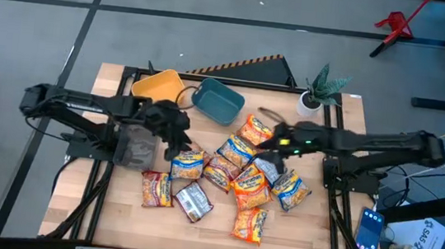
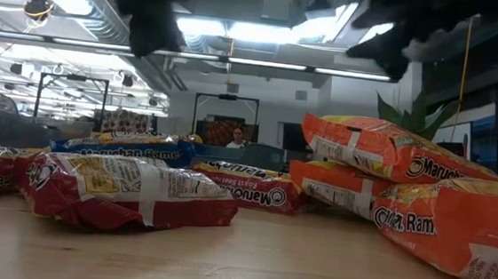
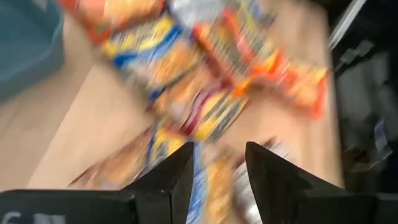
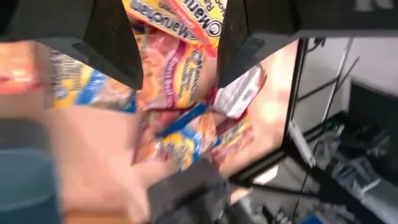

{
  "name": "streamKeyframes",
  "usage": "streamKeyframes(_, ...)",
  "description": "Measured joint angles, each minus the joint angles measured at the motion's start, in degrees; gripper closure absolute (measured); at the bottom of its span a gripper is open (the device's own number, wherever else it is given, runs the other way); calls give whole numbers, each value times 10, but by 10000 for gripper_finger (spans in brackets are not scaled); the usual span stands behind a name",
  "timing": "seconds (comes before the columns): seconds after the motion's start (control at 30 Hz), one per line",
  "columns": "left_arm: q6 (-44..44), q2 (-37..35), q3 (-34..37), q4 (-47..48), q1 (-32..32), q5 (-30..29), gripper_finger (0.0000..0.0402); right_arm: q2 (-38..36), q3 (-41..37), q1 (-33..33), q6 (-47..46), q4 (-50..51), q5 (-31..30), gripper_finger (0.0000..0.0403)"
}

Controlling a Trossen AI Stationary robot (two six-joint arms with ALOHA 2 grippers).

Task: Sort Maruchan noodles
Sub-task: Put the blue noodle pack into the black bin

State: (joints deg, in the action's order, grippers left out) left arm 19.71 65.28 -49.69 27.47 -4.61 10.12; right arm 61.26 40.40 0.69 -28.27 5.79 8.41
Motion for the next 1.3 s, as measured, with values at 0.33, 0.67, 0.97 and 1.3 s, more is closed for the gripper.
streamKeyframes(0.33,-92,23,39,22,-34,-16,260,154,0,-26,-16,-165,7,221)
streamKeyframes(0.67,-113,23,131,3,-55,59,260,196,0,-65,-18,-195,-51,221)
streamKeyframes(0.97,-124,22,180,-23,-55,79,232,196,0,-63,-19,-194,-54,221)
streamKeyframes(1.3,-96,22,221,-103,-55,114,204,196,0,-63,-22,-198,-65,221)
